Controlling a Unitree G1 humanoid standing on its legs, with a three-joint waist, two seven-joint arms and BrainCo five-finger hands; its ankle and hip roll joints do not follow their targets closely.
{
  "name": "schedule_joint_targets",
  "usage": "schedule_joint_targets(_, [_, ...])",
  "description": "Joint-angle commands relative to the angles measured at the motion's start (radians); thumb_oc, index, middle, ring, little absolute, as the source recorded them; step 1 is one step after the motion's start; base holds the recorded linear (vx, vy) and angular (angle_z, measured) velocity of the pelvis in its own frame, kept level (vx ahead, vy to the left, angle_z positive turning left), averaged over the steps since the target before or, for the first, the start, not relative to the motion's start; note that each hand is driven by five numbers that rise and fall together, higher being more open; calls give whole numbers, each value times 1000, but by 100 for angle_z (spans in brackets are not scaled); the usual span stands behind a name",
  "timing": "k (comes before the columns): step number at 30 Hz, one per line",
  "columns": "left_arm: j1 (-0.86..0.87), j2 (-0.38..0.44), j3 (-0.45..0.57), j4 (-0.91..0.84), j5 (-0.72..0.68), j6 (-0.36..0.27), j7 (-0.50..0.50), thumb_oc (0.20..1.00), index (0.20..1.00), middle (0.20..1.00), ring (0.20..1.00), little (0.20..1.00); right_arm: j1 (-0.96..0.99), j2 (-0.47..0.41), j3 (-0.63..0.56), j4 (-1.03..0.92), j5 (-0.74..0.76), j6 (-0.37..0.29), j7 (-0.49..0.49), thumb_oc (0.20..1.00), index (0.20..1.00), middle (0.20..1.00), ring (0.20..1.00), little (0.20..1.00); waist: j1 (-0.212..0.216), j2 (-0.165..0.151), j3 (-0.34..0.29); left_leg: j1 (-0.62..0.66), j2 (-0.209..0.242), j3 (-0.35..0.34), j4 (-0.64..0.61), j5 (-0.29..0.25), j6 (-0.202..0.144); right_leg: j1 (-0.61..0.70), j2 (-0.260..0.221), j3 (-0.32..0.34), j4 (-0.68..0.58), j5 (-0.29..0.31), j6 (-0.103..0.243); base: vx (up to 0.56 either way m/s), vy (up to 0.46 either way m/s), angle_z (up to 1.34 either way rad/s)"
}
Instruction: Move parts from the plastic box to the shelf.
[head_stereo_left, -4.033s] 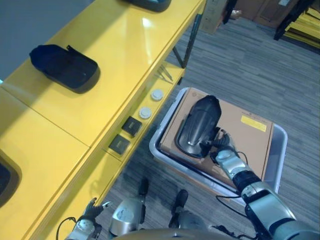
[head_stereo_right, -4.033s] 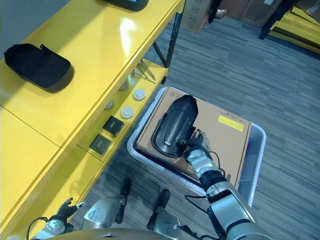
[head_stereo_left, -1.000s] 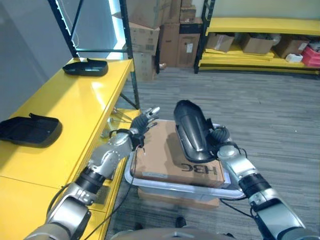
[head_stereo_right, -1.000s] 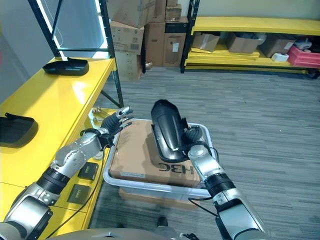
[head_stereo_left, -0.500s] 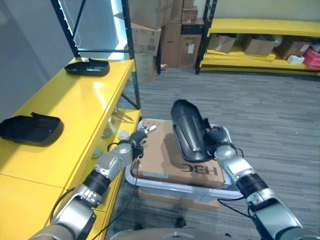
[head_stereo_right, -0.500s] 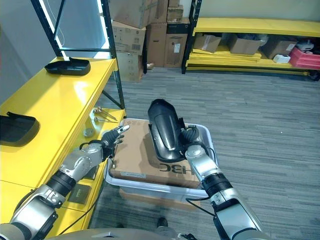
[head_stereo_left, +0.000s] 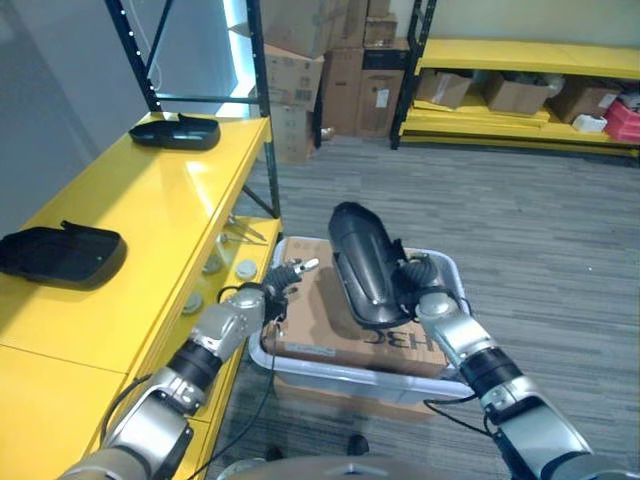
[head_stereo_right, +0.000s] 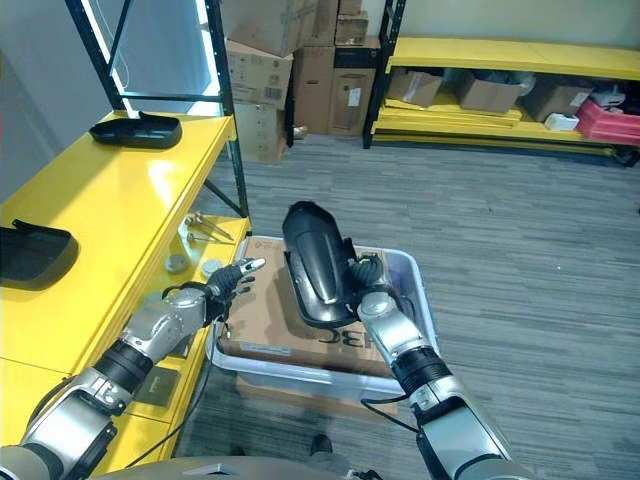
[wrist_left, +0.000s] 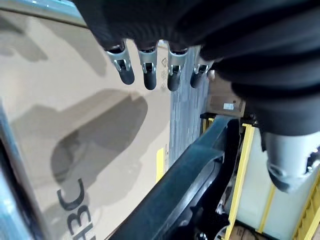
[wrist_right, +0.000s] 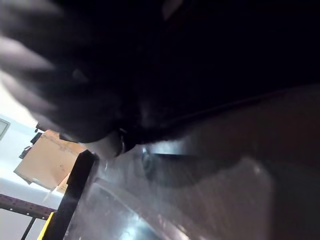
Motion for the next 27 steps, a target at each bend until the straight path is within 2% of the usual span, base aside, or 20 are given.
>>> schedule_joint_targets(1, [-122, -47, -92, 52, -36, -14, -85, 1000, 1000, 1000, 1000, 1000, -193, 13, 33, 41, -4, -54, -37, 200, 200, 200, 200, 200, 18, -9, -44, -10, 25, 8, 48, -62, -9, 4, -30, -34, 2, -7, 72, 0, 0, 0])
schedule_joint_targets(7, [-143, -67, -142, 30, -111, -4, -97, 1000, 1000, 1000, 1000, 1000, -220, 42, 80, 101, -12, -40, -33, 200, 200, 200, 200, 200, 17, -5, -48, -7, 24, 13, 47, -63, -8, 4, -30, -29, 2, -8, 73, 0, 0, 0])
schedule_joint_targets(17, [-153, -73, -192, 38, -52, 13, -122, 1000, 1000, 1000, 1000, 1000, -262, 57, 122, 133, -11, -21, -37, 200, 200, 200, 200, 200, 19, -4, -53, -8, 21, 12, 46, -63, -9, 1, -29, -25, 1, -8, 75, 0, 0, 0])
schedule_joint_targets(23, [-157, -38, -193, 22, -7, 37, -138, 1000, 1000, 1000, 1000, 1000, -268, 28, 124, 94, 3, 5, -44, 200, 200, 200, 200, 200, 19, -2, -52, -8, 20, 10, 47, -63, -11, 2, -29, -23, 2, -7, 76, 0, 0, 0])
schedule_joint_targets(27, [-173, -13, -197, 0, -130, 44, -157, 1000, 1000, 1000, 1000, 1000, -297, -4, 117, 72, 48, 14, -51, 200, 200, 200, 200, 200, 20, 0, -47, -6, 20, 5, 47, -62, -13, 5, -32, -27, 2, -5, 77, 0, 0, 0])
